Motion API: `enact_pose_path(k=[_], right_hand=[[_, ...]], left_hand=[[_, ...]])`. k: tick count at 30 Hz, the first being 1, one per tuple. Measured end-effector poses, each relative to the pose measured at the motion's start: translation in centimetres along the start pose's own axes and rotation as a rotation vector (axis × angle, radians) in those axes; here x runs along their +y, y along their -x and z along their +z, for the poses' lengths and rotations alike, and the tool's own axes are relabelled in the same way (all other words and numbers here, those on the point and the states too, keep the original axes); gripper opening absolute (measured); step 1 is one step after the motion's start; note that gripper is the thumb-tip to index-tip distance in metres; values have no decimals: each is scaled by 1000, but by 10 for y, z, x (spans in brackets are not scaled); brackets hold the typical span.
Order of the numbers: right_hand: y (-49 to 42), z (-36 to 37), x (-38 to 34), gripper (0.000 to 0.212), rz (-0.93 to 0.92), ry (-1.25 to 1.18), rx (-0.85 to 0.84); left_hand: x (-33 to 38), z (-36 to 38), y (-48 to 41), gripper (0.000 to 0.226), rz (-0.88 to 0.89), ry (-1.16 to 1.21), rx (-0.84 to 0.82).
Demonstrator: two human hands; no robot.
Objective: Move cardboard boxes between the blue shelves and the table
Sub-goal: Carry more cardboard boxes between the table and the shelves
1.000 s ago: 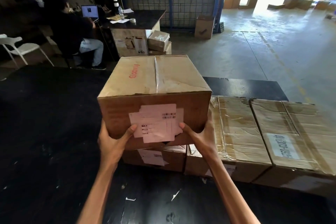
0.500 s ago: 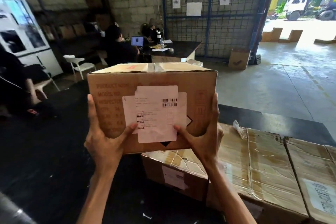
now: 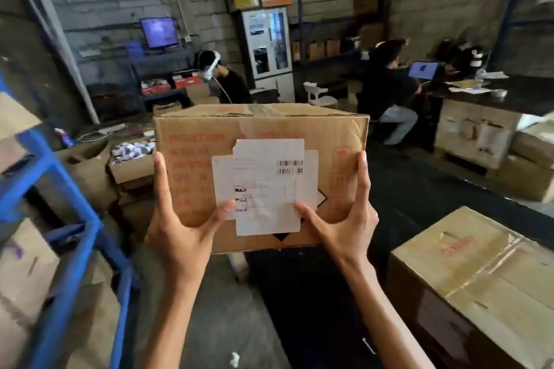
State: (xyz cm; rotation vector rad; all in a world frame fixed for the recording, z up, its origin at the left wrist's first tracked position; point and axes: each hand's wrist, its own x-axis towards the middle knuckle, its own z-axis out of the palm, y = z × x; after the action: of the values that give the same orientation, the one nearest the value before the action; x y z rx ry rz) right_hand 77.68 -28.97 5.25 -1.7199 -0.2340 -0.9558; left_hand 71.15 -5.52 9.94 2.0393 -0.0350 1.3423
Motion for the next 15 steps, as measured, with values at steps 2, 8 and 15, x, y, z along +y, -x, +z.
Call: enact_pose_path(k=[2, 8, 15], right_hand=[[19, 24, -22, 124, 4, -78, -71], [95, 57, -99, 126, -9, -270, -350], [189, 61, -182, 125, -25, -485, -603]], left_hand=[[-7, -44, 7, 117, -42, -85, 58], [1, -178, 63, 115, -213, -295, 257], [45, -304, 149, 113, -331, -448, 470]])
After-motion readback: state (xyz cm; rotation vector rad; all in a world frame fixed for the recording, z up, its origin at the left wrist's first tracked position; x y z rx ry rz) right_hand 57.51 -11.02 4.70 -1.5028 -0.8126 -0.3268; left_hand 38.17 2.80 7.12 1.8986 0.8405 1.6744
